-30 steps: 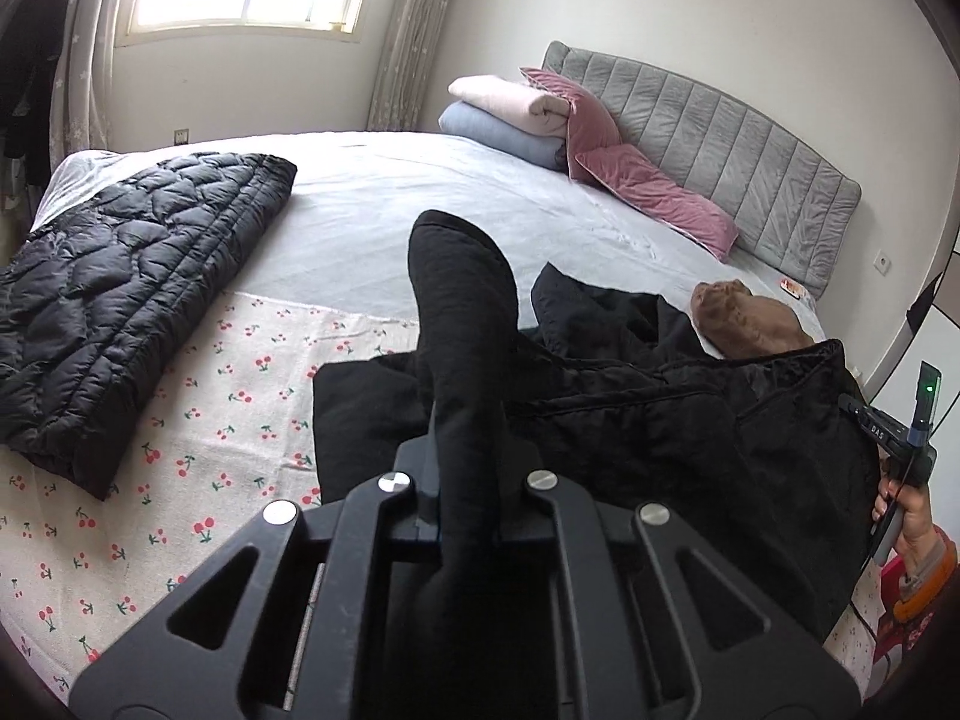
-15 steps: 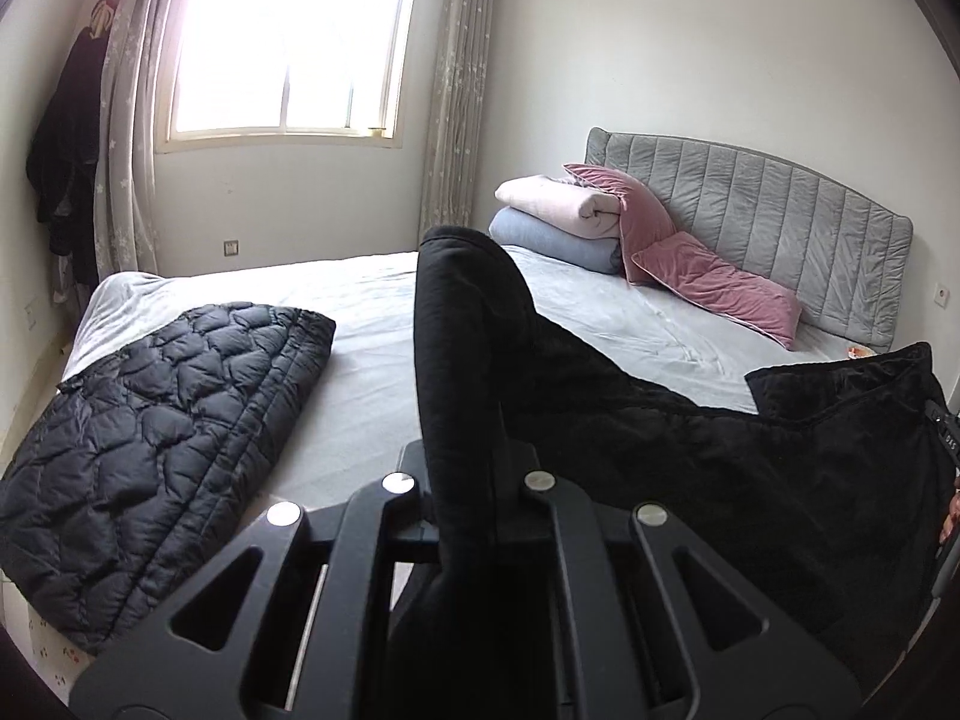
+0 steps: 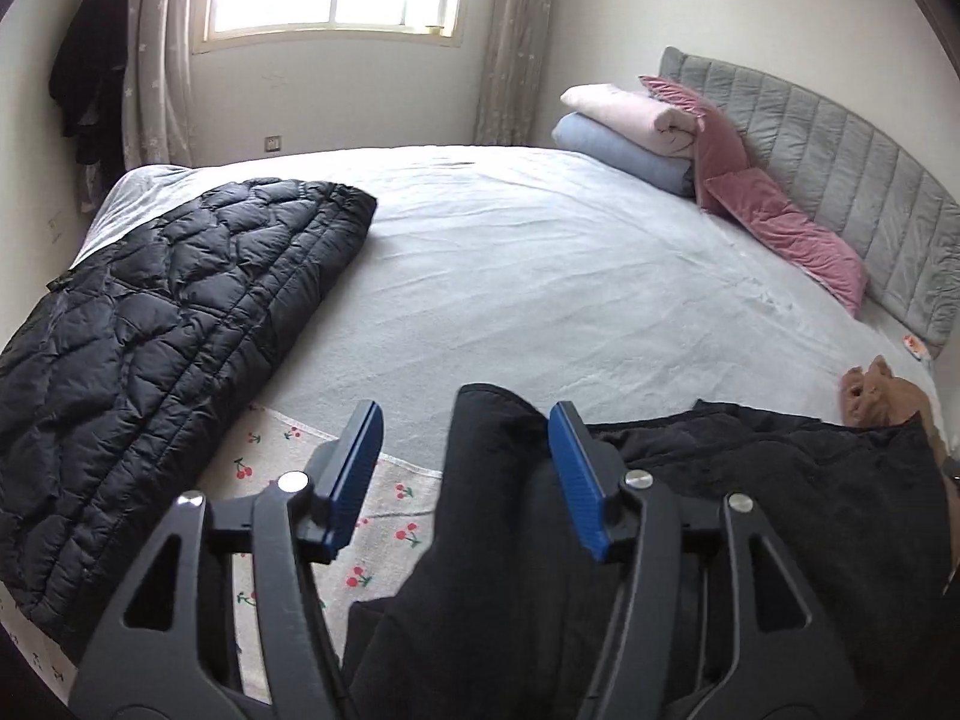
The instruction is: Fold large clothes
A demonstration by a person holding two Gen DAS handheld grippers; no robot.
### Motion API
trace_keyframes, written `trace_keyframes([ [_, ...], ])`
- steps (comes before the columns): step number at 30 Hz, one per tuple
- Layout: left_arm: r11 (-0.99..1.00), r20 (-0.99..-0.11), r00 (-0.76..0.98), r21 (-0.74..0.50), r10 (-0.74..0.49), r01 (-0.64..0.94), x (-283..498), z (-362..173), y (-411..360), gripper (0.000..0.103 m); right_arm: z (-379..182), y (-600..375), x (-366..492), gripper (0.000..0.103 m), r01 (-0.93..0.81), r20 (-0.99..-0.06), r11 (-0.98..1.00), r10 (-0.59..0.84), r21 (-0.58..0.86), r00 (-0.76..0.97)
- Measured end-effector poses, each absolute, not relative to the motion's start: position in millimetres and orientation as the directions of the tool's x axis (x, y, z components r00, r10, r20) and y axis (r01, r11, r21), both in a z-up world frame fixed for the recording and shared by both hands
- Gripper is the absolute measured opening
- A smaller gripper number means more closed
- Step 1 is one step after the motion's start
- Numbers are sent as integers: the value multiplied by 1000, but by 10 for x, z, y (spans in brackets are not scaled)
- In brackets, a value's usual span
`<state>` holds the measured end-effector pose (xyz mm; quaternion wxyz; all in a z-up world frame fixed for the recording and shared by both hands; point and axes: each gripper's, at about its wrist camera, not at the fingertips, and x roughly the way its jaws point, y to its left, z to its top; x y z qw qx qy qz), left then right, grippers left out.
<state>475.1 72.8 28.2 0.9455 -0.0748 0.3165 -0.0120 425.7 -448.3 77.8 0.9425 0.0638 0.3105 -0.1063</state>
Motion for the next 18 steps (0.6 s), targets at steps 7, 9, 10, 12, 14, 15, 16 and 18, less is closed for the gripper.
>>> trace_keyframes([
  [7, 901, -652, 640, -169, -406, 400, 3914, 286, -375, 69, 809, -3045, 3799, 60, -215, -658, 973, 216, 84, 721],
  [9, 856, -692, 553, -189, -463, 481, 3773, 43, -694, 69, 685, -2698, 3749, 60, -307, -681, 949, 271, 71, 680],
  [10, 845, -714, 528, -165, -459, 509, 3761, -86, -826, 69, 593, -2544, 3779, 60, -338, -702, 941, 265, 38, 661],
  [12, 850, -758, 537, -43, -371, 526, 3856, -306, -1046, 69, 397, -2418, 3960, 60, -333, -756, 942, 192, -37, 626],
  [14, 865, -784, 532, -11, -319, 502, 4157, -416, -1079, 68, 264, -2456, 4296, 59, -313, -801, 950, 179, -11, 571],
  [15, 886, -790, 534, -23, -301, 464, 4333, -418, -1026, 68, 238, -2503, 4455, 59, -293, -803, 956, 158, -22, 574],
  [16, 907, -793, 541, -34, -280, 421, 4524, -415, -954, 68, 217, -2554, 4644, 59, -269, -806, 962, 124, -45, 579],
  [18, 944, -801, 571, 27, -177, 330, 4877, -438, -801, 68, 184, -2707, 5005, 59, -216, -811, 974, 75, -65, 580],
])
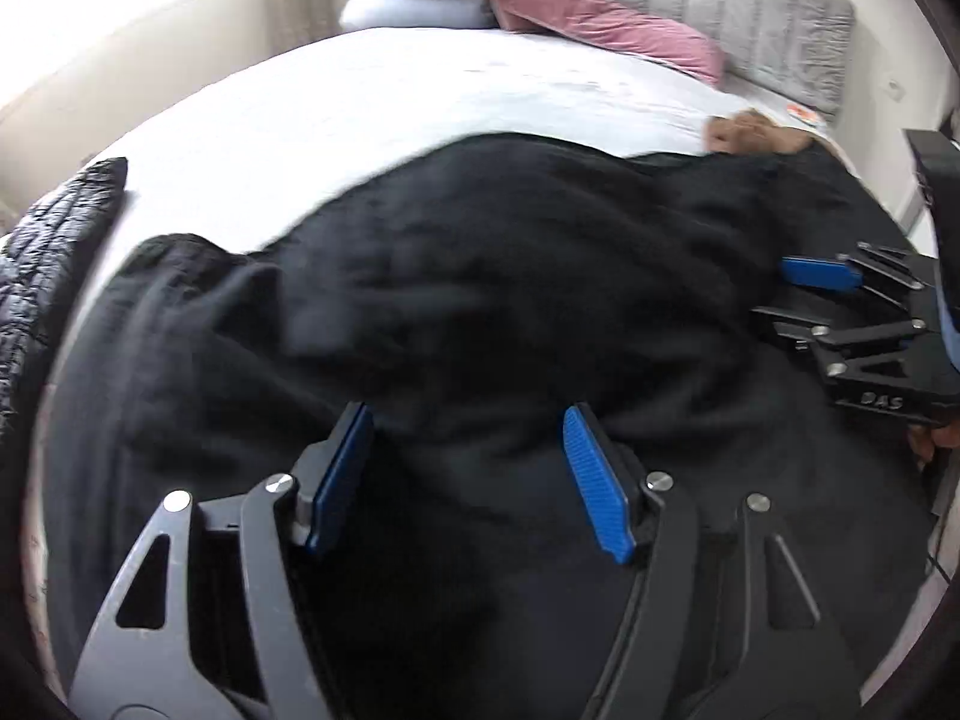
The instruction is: Fold large clothes
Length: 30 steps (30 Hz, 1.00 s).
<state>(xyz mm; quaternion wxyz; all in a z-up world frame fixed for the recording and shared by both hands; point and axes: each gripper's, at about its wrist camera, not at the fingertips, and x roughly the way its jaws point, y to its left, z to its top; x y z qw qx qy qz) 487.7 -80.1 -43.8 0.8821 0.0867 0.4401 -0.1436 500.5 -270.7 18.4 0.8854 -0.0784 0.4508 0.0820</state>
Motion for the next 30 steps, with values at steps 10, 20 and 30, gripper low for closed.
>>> trace_keyframes([
  [10, 998, -868, 494, 60, 58, -12, 5700, -709, 420, 83, 163, -3969, 5504, 67, 200, -738, 935, -354, -293, 575],
  [20, 974, -773, 633, 174, 43, 146, 4820, -102, -132, 80, 685, -3937, 4678, 69, 215, -708, 969, -234, -117, 666],
  [30, 948, -803, 563, -6, -193, 317, 3936, -441, -463, 81, 217, -2909, 3907, 69, -92, -790, 994, 98, 52, 605],
])
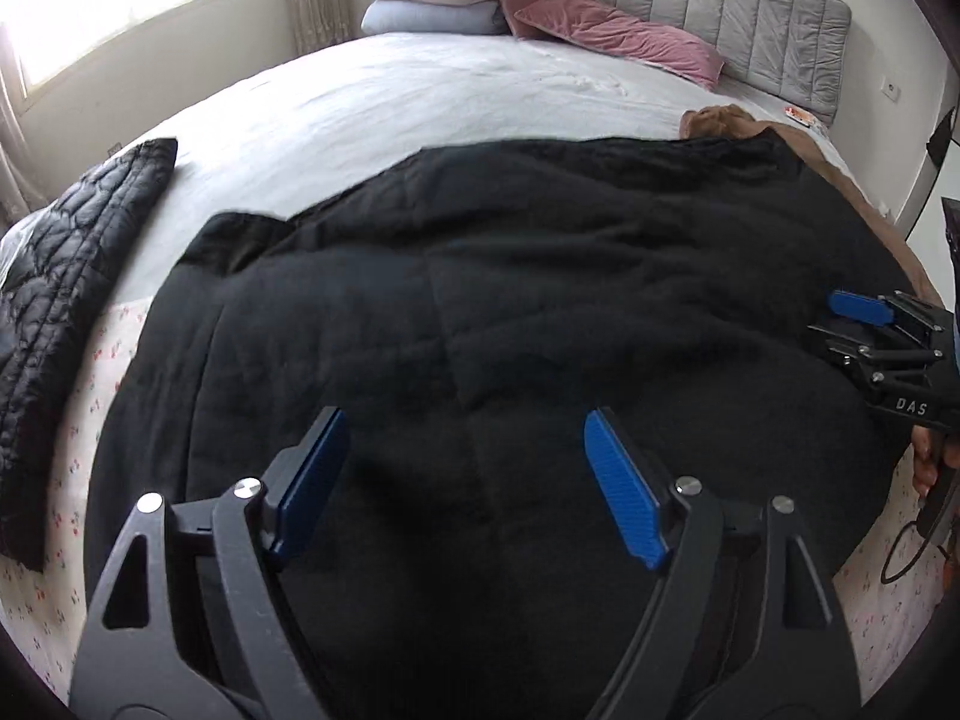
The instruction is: Fold large clothes
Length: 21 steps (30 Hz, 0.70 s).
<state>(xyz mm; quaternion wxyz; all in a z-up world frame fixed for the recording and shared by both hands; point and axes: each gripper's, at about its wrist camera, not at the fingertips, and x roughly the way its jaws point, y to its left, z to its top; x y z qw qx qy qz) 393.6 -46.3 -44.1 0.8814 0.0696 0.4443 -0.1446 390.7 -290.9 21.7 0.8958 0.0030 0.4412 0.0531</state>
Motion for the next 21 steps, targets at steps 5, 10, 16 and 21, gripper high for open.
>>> trace_keyframes([
  [5, 972, -791, 609, 98, -55, 215, 3735, -540, 247, 81, 136, -3888, 3569, 67, 91, -771, 989, 32, 116, 636],
  [10, 985, -802, 596, 78, -29, 153, 3543, -423, 679, 82, 154, -4548, 3269, 67, 336, -802, 936, -120, 105, 585],
  [16, 993, -809, 579, -46, -98, 105, 3176, -235, 776, 83, 386, -4417, 2894, 74, 328, -786, 915, -18, 236, 617],
  [21, 972, -833, 519, -236, -191, -21, 2952, -319, 1053, 91, 238, -4563, 2622, 86, 390, -783, 835, 75, 388, 618],
])
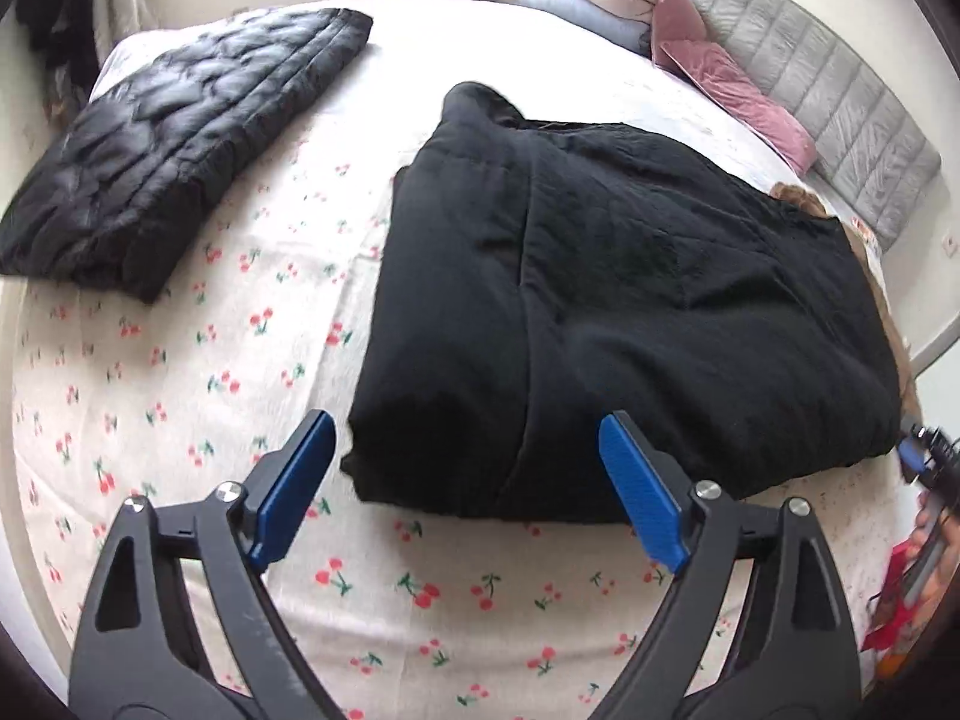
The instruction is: Fold large clothes
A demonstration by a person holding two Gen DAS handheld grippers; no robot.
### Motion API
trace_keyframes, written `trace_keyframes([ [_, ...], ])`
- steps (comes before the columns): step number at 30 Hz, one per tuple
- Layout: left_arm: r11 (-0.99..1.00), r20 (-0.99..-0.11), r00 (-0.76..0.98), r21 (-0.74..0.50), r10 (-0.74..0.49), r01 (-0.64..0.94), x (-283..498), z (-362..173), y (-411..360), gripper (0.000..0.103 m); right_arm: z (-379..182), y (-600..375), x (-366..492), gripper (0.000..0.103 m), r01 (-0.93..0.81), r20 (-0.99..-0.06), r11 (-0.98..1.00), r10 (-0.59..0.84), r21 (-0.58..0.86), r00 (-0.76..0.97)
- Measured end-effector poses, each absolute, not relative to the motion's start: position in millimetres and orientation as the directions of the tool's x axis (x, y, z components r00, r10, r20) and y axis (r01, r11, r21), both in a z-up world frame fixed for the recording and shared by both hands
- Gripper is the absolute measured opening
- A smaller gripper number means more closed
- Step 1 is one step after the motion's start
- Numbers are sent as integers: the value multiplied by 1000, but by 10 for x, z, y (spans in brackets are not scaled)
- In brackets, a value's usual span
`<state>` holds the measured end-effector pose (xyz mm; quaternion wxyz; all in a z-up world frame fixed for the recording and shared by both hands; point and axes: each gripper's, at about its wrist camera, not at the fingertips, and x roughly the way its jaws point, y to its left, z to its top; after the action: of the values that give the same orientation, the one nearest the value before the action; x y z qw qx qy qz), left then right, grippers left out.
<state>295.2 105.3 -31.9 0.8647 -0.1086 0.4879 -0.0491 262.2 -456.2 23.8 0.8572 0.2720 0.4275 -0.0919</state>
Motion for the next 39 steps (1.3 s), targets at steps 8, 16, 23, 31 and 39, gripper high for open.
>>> trace_keyframes([
  [8, 779, -732, 448, -616, -513, -115, 3181, -795, 1368, 96, -249, -4997, 2571, 95, 418, -660, 589, 280, 691, 697],
  [16, 795, -717, 524, -595, -459, -118, 3351, -684, 1176, 40, -280, -4957, 3054, 32, 413, -596, 496, 295, 764, 747],
  [23, 871, -575, 744, -491, -340, 18, 2460, 401, 1309, 35, 366, -4712, 2741, 28, 282, -547, 577, 355, 767, 758],
  [31, 960, -829, 559, -167, -15, -223, 1810, -249, 1839, 61, -78, -4592, 2296, 67, 398, -730, 663, 343, 634, 591],
  [39, 985, -721, 678, -167, -145, 33, 2271, 292, 1262, 62, 771, -4221, 2239, 69, 402, -741, 874, -77, 271, 667],
])
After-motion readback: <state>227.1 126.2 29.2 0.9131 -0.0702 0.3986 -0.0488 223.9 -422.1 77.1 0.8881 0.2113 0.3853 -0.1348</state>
